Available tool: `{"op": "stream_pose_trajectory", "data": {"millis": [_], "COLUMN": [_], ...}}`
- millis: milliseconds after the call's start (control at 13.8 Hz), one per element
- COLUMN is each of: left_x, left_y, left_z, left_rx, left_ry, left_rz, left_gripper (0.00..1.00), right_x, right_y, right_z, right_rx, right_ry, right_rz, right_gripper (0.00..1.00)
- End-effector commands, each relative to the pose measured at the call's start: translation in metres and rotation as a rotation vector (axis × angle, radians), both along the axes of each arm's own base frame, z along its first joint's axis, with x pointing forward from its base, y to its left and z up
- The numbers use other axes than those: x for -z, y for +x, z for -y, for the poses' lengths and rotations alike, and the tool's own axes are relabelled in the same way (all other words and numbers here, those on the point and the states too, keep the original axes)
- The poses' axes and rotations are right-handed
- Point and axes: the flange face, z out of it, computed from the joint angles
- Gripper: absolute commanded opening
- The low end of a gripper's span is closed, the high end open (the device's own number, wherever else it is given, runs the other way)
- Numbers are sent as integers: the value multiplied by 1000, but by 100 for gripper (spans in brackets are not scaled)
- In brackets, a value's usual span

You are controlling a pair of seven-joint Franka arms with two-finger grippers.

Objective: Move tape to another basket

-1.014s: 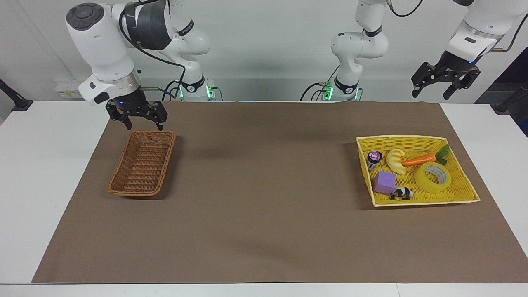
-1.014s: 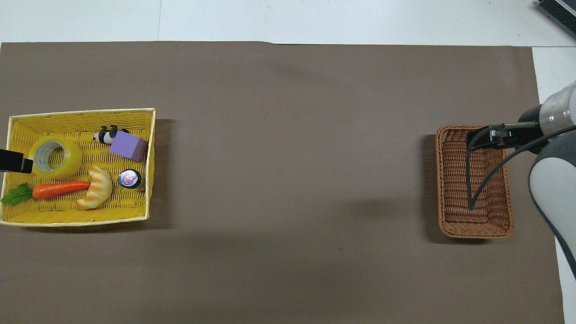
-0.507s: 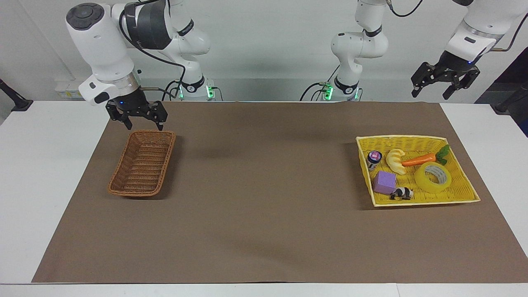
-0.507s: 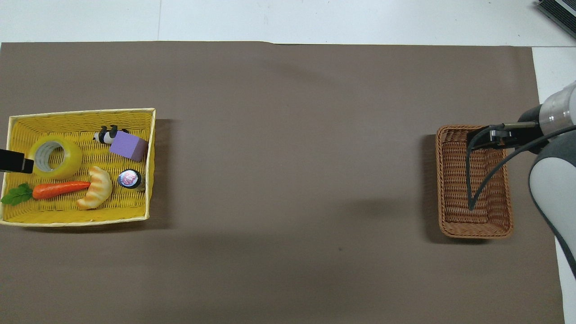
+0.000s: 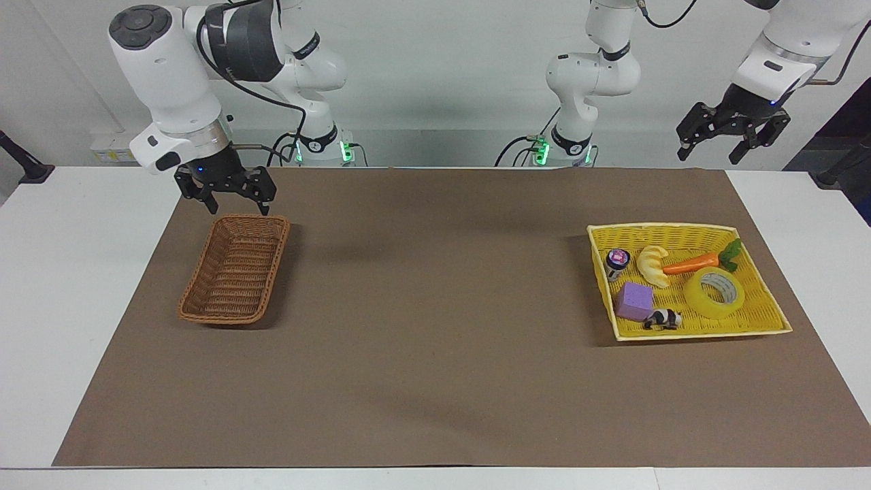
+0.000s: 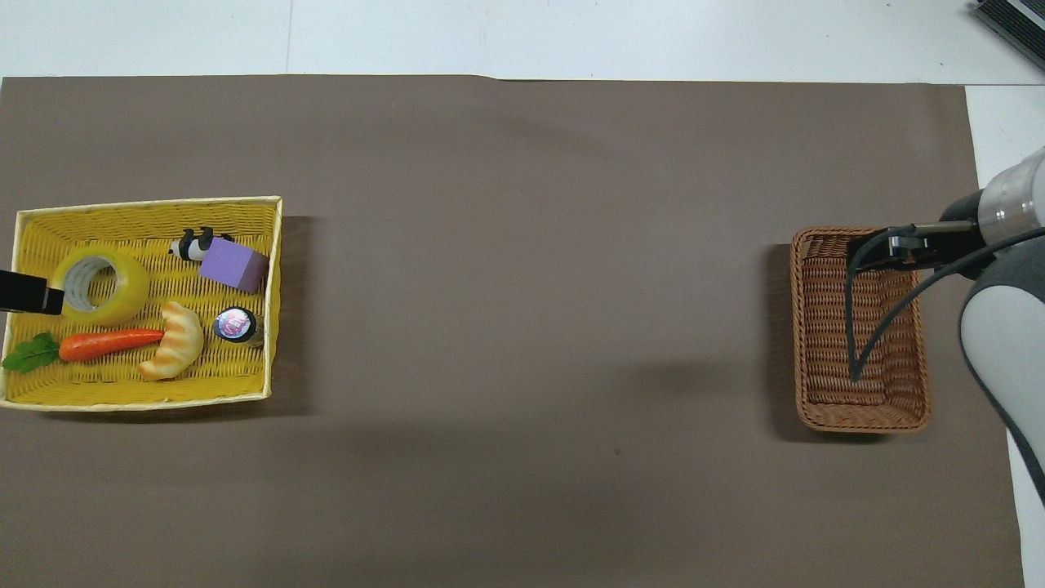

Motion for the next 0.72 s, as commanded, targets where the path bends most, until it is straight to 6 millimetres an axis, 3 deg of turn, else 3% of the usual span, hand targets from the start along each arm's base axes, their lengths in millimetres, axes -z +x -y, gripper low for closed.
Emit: {"op": "stream_pose_trajectory", "data": {"millis": [0, 652], "left_x": [-2, -1], "left_y": [-8, -7], "left_z": [1, 3], "left_rx": [-8, -6], "left_ry": [11, 10], "left_rz": [4, 13], "left_gripper": [100, 100], "right_x": [-3, -3], "right_y": [-2, -2], "right_z": [3, 3], "right_rx": [-5, -5], "right_ry": [14, 15], "right_rz": [9, 9], "right_gripper": [100, 100]}}
